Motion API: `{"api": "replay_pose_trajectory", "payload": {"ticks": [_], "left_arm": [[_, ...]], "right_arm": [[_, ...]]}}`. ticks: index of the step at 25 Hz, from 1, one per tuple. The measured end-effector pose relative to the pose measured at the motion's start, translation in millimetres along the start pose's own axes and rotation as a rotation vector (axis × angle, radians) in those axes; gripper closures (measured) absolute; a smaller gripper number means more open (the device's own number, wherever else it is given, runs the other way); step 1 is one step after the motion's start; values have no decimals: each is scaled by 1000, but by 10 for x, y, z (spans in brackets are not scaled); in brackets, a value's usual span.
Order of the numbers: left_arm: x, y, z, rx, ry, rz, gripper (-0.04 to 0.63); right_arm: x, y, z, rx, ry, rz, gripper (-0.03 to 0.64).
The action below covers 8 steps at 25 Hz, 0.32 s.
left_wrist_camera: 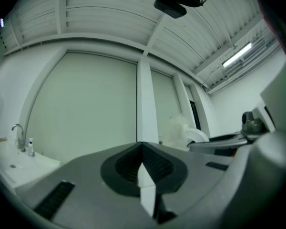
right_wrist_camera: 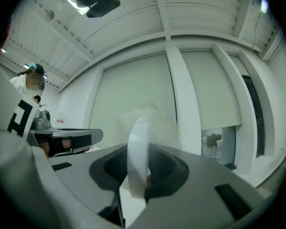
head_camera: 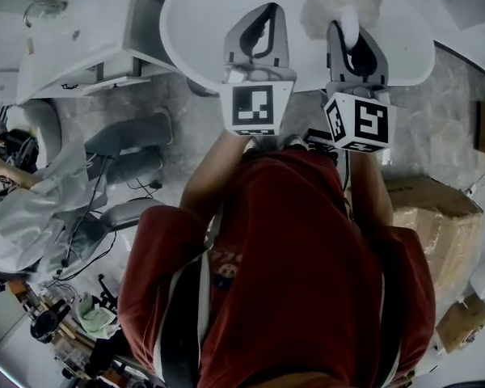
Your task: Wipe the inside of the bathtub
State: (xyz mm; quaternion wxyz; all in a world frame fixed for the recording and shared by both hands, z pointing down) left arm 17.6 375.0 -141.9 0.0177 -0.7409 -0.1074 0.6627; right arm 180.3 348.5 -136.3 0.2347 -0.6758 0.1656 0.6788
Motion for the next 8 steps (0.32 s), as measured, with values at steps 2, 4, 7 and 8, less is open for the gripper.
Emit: {"api": "replay_pose_trajectory", "payload": {"ticks": [2,4,7,8], "left_arm": [[4,-14,-14,-3,-4,-2,579],[4,-41,-30,-7,-4,-1,580],[-9,-92,-83,-13,-8,11,580],[-15,-110,-102,-16,-10,17,579]], "right_arm": [[2,-24,-2,-5,-4,-1,522],[-7,-57,4,-9,-3,1,522],[-41,-132,2,-16,6,16,522],[-54,-159,-1,-19,10,22,522]]}}
Point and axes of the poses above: the fingertips, and each gripper's own axes: y forward along the fingers, z to its left, x out of its top, the point moved 9 cm from there along -y, backward along the fingers, and after that the axes turned 1 degree about y, right-handed, at the moved point
